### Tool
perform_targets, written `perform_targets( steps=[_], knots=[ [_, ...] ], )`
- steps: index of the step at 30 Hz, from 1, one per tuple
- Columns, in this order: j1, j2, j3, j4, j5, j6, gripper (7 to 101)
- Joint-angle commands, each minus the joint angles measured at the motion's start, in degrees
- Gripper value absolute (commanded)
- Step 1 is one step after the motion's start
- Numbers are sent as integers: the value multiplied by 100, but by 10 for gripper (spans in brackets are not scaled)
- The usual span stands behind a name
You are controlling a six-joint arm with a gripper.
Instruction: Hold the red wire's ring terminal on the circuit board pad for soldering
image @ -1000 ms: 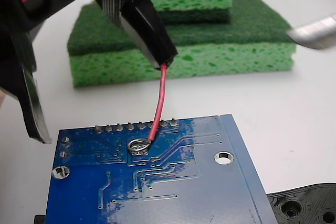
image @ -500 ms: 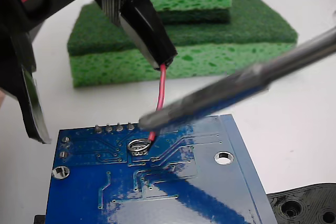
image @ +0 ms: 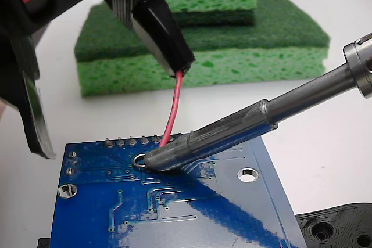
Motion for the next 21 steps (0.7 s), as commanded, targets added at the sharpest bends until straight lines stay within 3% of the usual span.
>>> perform_targets(
  steps=[1, 21],
  knots=[
    [9, 26, -44, 0, -18, 0, 1005],
    [18, -26, -97, 79, -26, -35, 1005]
  ],
)
